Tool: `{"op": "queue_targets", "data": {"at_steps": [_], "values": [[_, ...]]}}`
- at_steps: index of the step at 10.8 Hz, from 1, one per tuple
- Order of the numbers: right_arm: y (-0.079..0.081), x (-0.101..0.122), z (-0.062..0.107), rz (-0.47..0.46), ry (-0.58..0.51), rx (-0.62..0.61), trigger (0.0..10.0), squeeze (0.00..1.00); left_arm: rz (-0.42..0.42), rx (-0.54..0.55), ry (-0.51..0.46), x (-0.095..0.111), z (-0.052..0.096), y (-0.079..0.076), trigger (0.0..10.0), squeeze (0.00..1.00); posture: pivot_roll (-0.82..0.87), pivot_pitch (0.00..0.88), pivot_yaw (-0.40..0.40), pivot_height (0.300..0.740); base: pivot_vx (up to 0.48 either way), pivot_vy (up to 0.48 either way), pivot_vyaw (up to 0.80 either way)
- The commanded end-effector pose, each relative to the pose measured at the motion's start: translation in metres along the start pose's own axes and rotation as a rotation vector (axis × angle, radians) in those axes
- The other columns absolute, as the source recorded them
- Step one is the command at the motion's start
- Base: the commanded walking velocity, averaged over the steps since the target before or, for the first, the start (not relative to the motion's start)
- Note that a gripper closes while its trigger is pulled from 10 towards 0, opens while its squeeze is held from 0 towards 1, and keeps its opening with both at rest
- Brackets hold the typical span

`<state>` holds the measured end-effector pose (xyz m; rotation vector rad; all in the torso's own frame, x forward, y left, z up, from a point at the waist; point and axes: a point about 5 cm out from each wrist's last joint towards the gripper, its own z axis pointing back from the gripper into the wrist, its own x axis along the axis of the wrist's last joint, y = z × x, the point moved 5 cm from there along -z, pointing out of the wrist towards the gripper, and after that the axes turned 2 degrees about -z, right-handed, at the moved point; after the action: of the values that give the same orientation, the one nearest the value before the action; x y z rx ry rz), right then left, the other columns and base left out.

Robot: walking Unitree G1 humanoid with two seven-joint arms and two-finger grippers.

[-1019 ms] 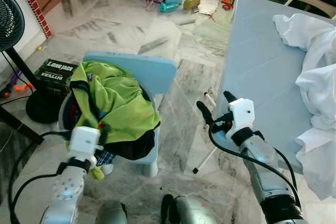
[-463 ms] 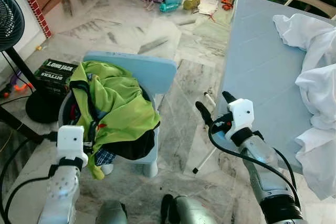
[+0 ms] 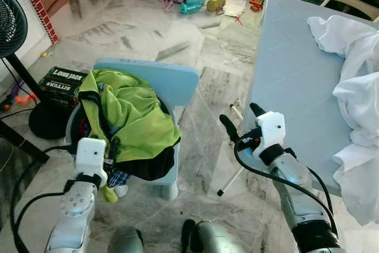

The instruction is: Hang hanger

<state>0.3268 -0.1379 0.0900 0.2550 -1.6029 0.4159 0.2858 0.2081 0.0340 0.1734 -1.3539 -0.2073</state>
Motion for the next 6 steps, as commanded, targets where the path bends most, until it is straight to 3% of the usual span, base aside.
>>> {"op": "queue_targets", "data": {"at_steps": [1,2,4,6], "values": [[0.007,-0.024,0.009,-0.019,0.096,0.021,10.0,0.00,-0.007,-0.022,0.034,-0.008,0.002,-0.005,10.0,0.00,0.10,0.171,-0.109,0.740,0.000,0.000,0.00],[0.007,-0.024,0.009,-0.019,0.097,0.020,10.0,0.00,-0.005,-0.020,0.035,-0.009,0.004,-0.005,10.0,0.00,0.10,0.171,-0.109,0.740,0.000,0.000,0.00],[0.007,-0.025,0.009,-0.020,0.099,0.020,10.0,0.00,-0.003,0.010,0.023,-0.007,0.004,0.003,4.0,0.00,0.10,0.173,-0.110,0.740,0.000,0.000,0.00],[0.007,-0.025,0.009,-0.019,0.096,0.019,10.0,0.00,-0.019,0.054,0.000,-0.001,0.003,0.012,4.2,0.00,0.10,0.173,-0.109,0.740,0.000,0.000,0.00]]}}
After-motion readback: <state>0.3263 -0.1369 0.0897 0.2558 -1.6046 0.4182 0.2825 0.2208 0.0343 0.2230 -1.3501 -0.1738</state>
